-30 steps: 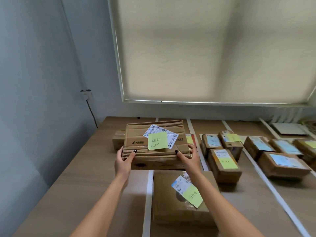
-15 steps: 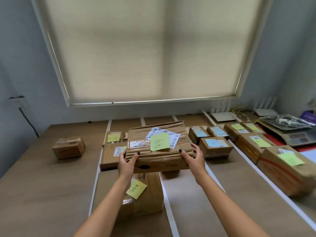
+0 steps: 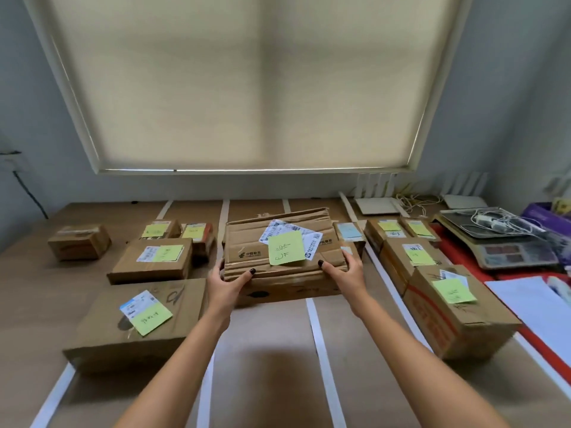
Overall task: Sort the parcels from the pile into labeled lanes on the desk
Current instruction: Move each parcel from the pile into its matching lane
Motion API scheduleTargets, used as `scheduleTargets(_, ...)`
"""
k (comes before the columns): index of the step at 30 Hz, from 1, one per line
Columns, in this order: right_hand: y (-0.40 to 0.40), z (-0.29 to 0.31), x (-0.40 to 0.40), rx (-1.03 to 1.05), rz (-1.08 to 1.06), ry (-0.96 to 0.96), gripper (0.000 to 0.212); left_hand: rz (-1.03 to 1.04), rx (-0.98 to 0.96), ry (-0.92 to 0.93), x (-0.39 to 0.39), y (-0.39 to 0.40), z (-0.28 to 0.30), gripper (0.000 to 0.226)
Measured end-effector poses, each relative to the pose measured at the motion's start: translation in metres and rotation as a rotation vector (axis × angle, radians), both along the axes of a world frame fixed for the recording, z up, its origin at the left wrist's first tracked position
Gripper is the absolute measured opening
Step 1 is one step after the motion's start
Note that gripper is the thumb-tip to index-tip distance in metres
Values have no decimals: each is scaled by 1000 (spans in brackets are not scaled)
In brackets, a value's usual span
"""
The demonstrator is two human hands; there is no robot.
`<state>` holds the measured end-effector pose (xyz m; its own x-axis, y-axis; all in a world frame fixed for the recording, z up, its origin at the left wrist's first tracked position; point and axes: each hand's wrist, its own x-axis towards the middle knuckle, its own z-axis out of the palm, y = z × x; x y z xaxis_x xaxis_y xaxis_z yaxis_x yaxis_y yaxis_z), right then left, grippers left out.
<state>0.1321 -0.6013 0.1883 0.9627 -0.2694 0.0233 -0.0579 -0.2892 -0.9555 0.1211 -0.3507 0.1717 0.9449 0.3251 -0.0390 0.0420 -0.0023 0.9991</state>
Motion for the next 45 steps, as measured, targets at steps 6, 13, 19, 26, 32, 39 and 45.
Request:
scheduleTargets(6,-65,10,-20,1,-49,0,75,-77,38,-10,-5,-65,6,73)
scheduleTargets(13,-152,1,-58,78,-102,-6,71,-129,55,-16,-30,-154,9,79)
scheduleTargets(19,-231,5,-85,138,-39,-44,61,-83,96,-45,-62,-236,14,76)
scheduleTargets(26,-344,10,-133,97,-22,-60,62,-68,37,-38,-115,-348,10,78)
scheduleTargets(32,-414,4,-188,180,-92,-21,58,-159,62,-14,-159,-418,3,81)
scheduleTargets(39,-458,-30,-256,215,-163,71,56,-226,53,54,-216,-462,-28,82)
scheduleTargets(45,-490,-79,-297,184,-197,171,58,-236,68,132,-262,-496,-67,77)
